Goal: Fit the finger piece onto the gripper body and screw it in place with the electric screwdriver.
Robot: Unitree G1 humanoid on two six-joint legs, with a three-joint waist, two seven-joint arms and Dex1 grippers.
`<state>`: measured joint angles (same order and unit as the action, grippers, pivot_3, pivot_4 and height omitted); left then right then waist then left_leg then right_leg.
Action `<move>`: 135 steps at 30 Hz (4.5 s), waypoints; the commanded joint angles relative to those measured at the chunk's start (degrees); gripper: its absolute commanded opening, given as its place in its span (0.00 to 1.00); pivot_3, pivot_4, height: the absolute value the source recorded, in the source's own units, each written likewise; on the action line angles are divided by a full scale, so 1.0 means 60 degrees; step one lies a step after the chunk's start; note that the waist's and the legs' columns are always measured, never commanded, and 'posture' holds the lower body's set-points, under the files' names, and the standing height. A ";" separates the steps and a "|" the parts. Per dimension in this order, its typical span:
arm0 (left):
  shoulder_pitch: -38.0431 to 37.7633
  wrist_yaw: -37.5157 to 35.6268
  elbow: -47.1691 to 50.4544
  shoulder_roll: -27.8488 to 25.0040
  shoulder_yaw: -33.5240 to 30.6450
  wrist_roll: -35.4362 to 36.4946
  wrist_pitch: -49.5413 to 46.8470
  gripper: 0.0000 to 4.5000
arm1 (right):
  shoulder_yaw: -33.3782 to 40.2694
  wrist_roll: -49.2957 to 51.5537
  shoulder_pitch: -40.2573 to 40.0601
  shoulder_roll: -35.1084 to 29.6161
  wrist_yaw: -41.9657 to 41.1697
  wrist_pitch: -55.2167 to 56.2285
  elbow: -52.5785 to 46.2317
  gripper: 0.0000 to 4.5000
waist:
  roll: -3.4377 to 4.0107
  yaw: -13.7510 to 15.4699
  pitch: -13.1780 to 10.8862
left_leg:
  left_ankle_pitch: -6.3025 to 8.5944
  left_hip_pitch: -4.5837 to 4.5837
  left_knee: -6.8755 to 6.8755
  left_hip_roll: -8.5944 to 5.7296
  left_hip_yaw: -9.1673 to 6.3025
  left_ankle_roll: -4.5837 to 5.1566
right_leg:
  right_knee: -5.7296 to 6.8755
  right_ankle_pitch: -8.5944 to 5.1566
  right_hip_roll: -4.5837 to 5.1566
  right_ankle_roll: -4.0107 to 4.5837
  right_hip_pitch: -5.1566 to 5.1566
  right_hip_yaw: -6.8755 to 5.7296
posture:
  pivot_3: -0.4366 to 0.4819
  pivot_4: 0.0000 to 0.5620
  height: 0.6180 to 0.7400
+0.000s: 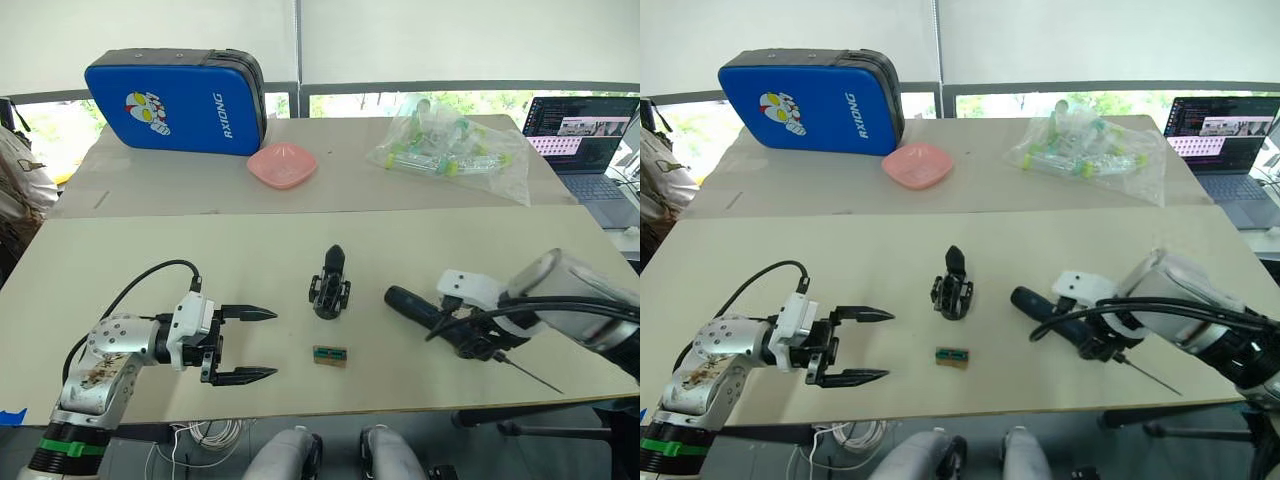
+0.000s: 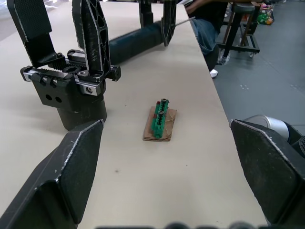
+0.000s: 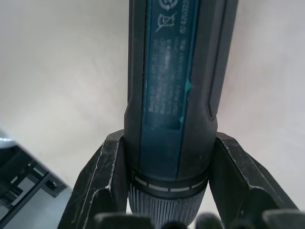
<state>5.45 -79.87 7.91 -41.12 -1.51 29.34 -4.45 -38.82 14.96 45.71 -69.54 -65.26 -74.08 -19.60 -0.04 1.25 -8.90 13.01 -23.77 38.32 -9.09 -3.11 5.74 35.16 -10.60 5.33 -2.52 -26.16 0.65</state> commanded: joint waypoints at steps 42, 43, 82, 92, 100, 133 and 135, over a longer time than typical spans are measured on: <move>0.0973 0.1865 -0.1982 0.2043 0.2634 -0.2869 0.1145 1.00 | 0.5978 0.2571 -0.5073 0.7314 -0.0066 1.0663 -0.1554 0.43 | -0.0008 -0.0069 0.0006 | 0.0041 0.0189 -0.0007 0.0015 0.0023 0.0067 | 0.0000 0.0047 -0.0049 -0.0005 0.0152 -0.0003 | 0.48 0.27 1.00; 0.0986 0.1878 -0.2046 0.2064 0.2660 -0.2911 0.1183 1.00 | 0.5913 0.2591 -0.5052 0.7299 -0.0065 1.0656 -0.1525 0.43 | -0.0008 -0.0058 0.0006 | 0.0041 0.0189 -0.0008 0.0014 0.0021 0.0067 | 0.0002 0.0047 -0.0048 -0.0004 0.0153 -0.0003 | 0.48 0.27 1.00; 0.0733 0.1894 -0.2336 0.2007 0.2799 -0.3044 0.1311 1.00 | 0.5111 0.2433 -0.4875 0.7264 0.0152 1.0685 -0.1001 0.43 | -0.0004 0.0025 0.0008 | 0.0048 0.0217 -0.0020 0.0015 0.0022 0.0078 | 0.0001 0.0047 -0.0047 -0.0005 0.0173 0.0000 | 0.48 0.27 1.00; 0.0685 0.1890 -0.2208 0.1982 0.2810 -0.3043 0.1143 1.00 | 0.5044 0.2368 -0.4881 0.7279 0.0195 1.0595 -0.1067 0.43 | -0.0004 0.0020 0.0008 | 0.0048 0.0218 -0.0025 0.0015 0.0022 0.0079 | -0.0004 0.0046 -0.0048 -0.0005 0.0173 0.0001 | 0.48 0.27 1.00; 0.0639 0.1934 -0.2132 0.1992 0.2810 -0.3048 0.1054 1.00 | 0.5011 0.2340 -0.4843 0.7243 0.0186 1.0627 -0.1007 0.43 | -0.0004 0.0020 0.0008 | 0.0048 0.0219 -0.0035 0.0015 0.0022 0.0079 | -0.0010 0.0046 -0.0047 -0.0005 0.0173 0.0001 | 0.48 0.27 1.00; 0.0391 0.1888 -0.1774 0.1814 0.2809 -0.2988 0.0826 1.00 | 0.4831 0.2232 -0.5053 0.7259 0.0181 1.0903 -0.0894 0.43 | -0.0004 -0.0074 0.0008 | 0.0050 0.0228 -0.0071 0.0016 0.0021 0.0080 | -0.0023 0.0040 -0.0048 -0.0001 0.0169 0.0001 | 0.48 0.27 1.00; 0.0346 0.1898 -0.1714 0.1800 0.2801 -0.2980 0.0803 1.00 | 0.4813 0.2235 -0.5076 0.7236 0.0182 1.0891 -0.0906 0.43 | -0.0004 -0.0075 0.0008 | 0.0050 0.0228 -0.0073 0.0016 0.0022 0.0081 | -0.0024 0.0039 -0.0048 -0.0001 0.0169 0.0001 | 0.48 0.27 1.00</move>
<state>9.19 -68.15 -1.94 -29.74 13.81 11.74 1.97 -10.49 27.61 14.85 -26.33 -64.41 -10.70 -23.19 -0.06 0.80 -8.85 13.31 -22.40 37.87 -8.99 -2.98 6.23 35.02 -10.36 5.05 -2.52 -25.15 0.65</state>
